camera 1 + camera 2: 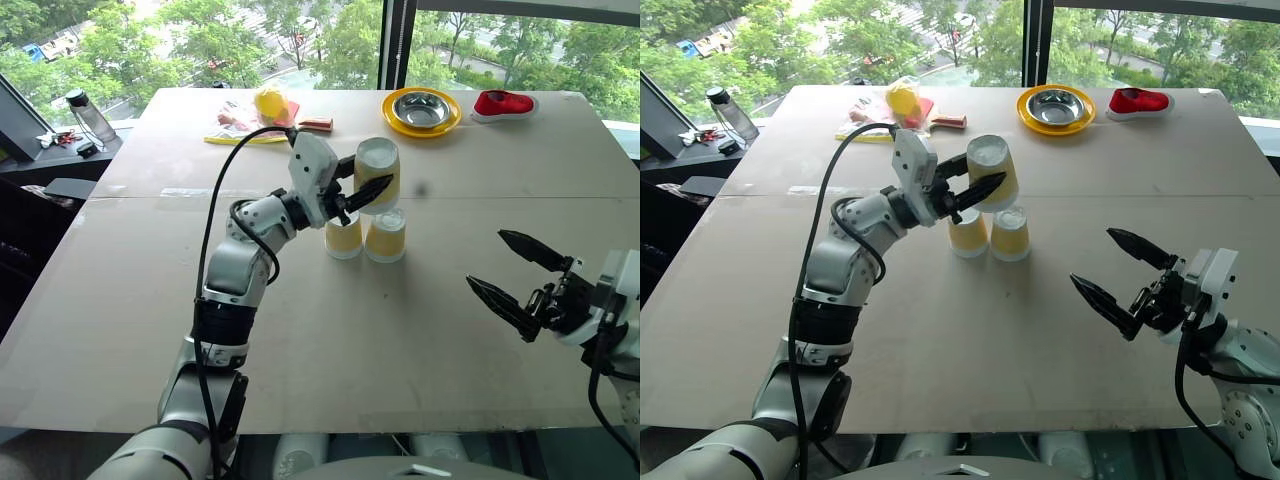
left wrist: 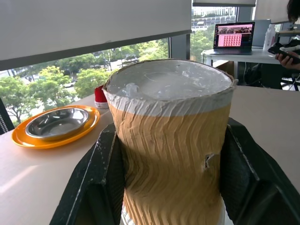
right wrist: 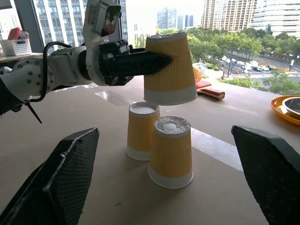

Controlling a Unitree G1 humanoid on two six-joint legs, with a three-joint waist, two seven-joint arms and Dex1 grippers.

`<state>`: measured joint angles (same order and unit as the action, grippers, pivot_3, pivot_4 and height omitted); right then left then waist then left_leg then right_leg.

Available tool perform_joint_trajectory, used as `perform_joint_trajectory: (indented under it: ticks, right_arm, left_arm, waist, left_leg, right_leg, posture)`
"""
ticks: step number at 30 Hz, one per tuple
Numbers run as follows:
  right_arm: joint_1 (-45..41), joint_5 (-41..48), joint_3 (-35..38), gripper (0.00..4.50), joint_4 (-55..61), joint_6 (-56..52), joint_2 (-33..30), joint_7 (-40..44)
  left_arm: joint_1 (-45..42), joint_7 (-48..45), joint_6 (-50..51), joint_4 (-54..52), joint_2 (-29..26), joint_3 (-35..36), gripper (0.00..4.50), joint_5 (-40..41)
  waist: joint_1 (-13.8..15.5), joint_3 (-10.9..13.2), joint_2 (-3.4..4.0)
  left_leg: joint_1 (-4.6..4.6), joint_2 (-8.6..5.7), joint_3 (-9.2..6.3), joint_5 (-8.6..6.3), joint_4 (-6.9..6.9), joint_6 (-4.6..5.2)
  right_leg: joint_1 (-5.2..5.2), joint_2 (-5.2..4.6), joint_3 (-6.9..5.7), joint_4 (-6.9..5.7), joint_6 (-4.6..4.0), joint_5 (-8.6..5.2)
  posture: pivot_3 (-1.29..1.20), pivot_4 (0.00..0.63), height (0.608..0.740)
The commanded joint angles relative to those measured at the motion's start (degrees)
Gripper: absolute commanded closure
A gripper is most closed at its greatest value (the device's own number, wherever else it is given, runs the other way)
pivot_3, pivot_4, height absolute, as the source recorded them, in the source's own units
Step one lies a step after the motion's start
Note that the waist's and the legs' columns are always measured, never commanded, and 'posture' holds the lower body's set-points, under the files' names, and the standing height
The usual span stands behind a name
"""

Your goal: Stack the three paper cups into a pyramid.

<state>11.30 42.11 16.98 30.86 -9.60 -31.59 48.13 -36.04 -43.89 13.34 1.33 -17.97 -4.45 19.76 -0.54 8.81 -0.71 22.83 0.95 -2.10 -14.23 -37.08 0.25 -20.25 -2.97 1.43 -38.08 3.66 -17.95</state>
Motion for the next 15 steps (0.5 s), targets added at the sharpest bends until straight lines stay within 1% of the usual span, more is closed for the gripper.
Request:
perform_joint_trajectory:
  ticks: [1, 15]
  right_arm:
    - [-1.01, 1.11, 2.44, 0.00, 0.58, 1.42, 0.42, -0.62]
    - [-0.71, 2.19, 3.03, 0.00, 0.53, 1.47, 0.20, 0.70]
  left_arm:
    - [0.87, 0.63, -0.22, -2.35, -0.74, 1.25, 2.47, -0.10]
    - [2.57, 0.57, -0.43, -1.96, -0.67, 0.77, 2.47, -0.28]
  waist:
    - [0.00, 0.00, 0.00]
    - [0.05, 0.00, 0.00]
  left_leg:
    - [0.00, 0.00, -0.01, 0.00, 0.00, 0.00]
    - [0.00, 0.00, 0.00, 0.00, 0.00, 0.01]
  right_leg:
    - [0.00, 0.00, 0.00, 0.00, 0.00, 0.00]
    - [0.00, -0.01, -0.01, 0.00, 0.00, 0.00]
  posture:
    - [0.00, 0.150, 0.740]
    - [0.00, 0.150, 0.740]
